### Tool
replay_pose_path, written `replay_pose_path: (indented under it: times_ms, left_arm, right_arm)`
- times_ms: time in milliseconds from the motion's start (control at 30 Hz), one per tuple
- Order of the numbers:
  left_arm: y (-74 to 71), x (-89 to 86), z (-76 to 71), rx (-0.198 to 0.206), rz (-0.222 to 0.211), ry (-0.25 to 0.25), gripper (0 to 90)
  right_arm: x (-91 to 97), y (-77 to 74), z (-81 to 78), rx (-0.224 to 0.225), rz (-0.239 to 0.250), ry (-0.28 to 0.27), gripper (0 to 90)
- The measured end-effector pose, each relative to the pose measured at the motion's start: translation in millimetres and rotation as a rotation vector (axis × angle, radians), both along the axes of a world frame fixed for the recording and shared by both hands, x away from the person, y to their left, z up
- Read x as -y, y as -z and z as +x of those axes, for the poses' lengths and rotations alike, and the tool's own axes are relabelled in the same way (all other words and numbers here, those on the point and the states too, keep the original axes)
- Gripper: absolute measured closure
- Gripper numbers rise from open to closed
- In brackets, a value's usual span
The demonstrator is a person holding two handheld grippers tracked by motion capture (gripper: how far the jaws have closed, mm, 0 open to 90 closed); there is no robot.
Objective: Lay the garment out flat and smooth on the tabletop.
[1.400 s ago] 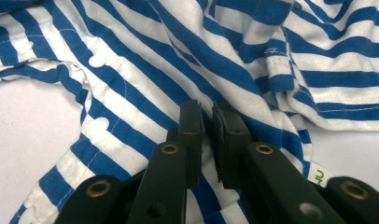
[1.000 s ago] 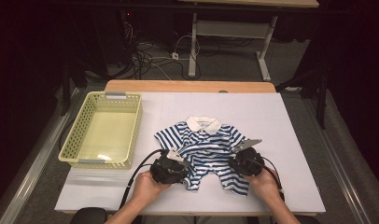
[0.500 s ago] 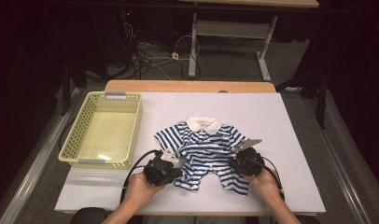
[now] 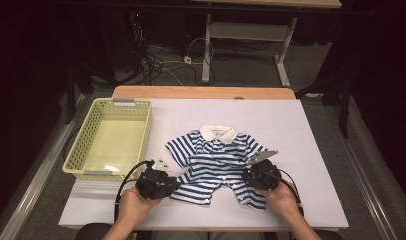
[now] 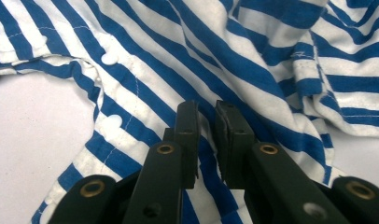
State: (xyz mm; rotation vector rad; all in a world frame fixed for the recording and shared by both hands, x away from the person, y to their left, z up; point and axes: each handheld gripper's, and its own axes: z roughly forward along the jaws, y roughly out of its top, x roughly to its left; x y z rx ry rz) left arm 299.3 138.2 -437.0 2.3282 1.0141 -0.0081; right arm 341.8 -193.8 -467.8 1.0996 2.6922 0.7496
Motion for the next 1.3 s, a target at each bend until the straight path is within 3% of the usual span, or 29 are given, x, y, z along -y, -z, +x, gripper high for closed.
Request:
replay_pose_path:
  times_ms: [100,200,333,667,700,833,900,967,1100,1233,1300]
  left_arm:
    - [-6.4,14.5,-0.5,0.054,-0.023,0.041,66.6]
    - [-5.3,30.8,3.0,0.062,-0.034,0.079,66.8]
    - [5.4,46.7,12.0,0.072,0.007,0.103,66.1]
    - [34.1,59.3,34.9,0.035,0.072,0.074,60.1]
    - [34.4,59.3,35.1,0.04,0.065,0.074,61.7]
    - [32.6,61.3,34.4,0.015,0.068,0.113,84.3]
    - [30.1,62.7,32.3,0.005,0.083,0.129,86.4]
    - [28.1,62.5,29.2,-0.029,0.075,0.143,86.7]
    - [20.8,58.6,18.1,-0.055,0.073,0.173,86.7]
    - [13.6,46.3,7.2,-0.103,0.015,0.16,86.7]
    - [10.1,41.2,3.0,-0.094,-0.006,0.149,86.4]
  right_arm:
    - [-1.0,-0.3,-0.7,0.003,0.001,-0.003,79.4]
    - [-1.0,-1.3,-0.9,-0.009,0.015,0.001,78.2]
    - [-0.6,-5.0,-3.9,-0.004,0.044,0.0,77.5]
    - [-7.5,0.0,-3.8,-0.014,0.028,-0.016,75.4]
    - [-7.9,0.2,-4.0,-0.012,0.029,-0.021,76.9]
    - [-10.7,-0.1,-5.6,-0.02,0.026,-0.049,89.4]
    - [-12.8,-1.3,-7.1,-0.018,0.007,-0.065,90.0]
    - [-13.8,-2.8,-9.7,-0.022,-0.006,-0.078,90.0]
    - [-14.3,-5.6,-18.4,-0.043,-0.007,-0.119,90.0]
    - [-16.6,-7.9,-31.4,-0.054,-0.008,-0.163,90.0]
    - [-17.0,-8.8,-38.3,-0.06,0.0,-0.175,90.0]
